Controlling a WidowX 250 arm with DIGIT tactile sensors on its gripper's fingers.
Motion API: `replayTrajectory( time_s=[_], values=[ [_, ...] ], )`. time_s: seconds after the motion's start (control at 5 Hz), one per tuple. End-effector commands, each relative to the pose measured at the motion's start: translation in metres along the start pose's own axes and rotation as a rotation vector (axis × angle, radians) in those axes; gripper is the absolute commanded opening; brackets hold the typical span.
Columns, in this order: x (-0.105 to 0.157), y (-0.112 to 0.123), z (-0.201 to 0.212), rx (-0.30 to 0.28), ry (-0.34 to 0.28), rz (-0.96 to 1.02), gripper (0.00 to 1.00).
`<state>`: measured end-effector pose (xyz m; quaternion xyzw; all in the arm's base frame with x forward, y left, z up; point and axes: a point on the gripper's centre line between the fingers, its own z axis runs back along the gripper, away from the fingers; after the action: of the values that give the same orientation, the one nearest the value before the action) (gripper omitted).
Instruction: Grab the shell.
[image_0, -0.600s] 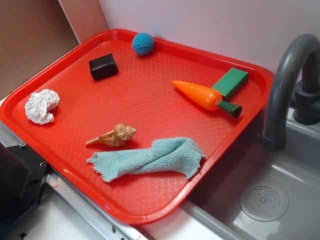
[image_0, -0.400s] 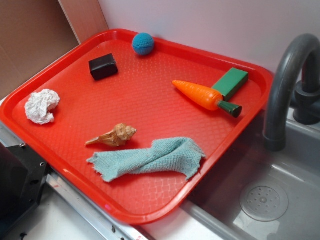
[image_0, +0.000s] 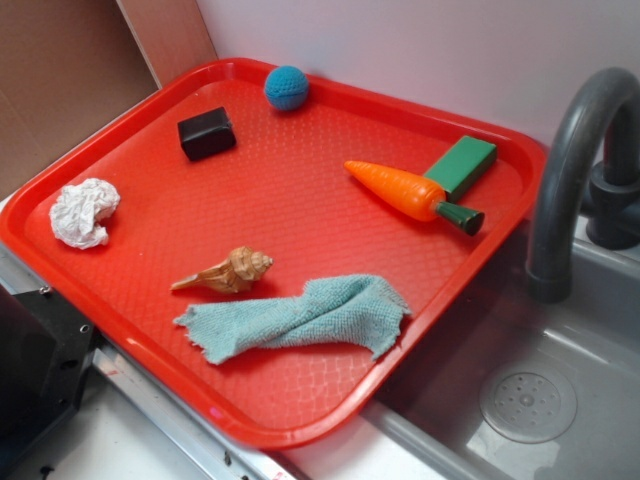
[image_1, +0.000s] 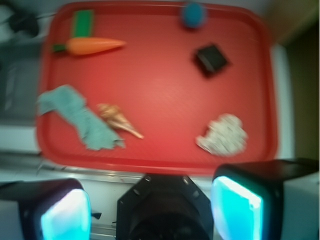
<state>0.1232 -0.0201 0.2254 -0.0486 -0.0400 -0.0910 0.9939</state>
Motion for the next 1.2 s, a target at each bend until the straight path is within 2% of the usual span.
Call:
replayTrajectory(
  time_s=[0.0,0.4,0.6,0.8,1.0],
  values=[
    [0.031,-0.008,-0.025,0.079,-0.006,-0.321,1.0],
    [0.054,-0.023,-0.067,0.149,0.019,-0.468,1.0],
    [0.058,-0.027,-0.086,0.144,0.04,-0.485,1.0],
    [0.054,-0.037,-0.111,0.096,0.087,-0.533,1.0],
    [0.05,-0.04,-0.133,0.082,0.141,-0.56,1.0]
  ],
)
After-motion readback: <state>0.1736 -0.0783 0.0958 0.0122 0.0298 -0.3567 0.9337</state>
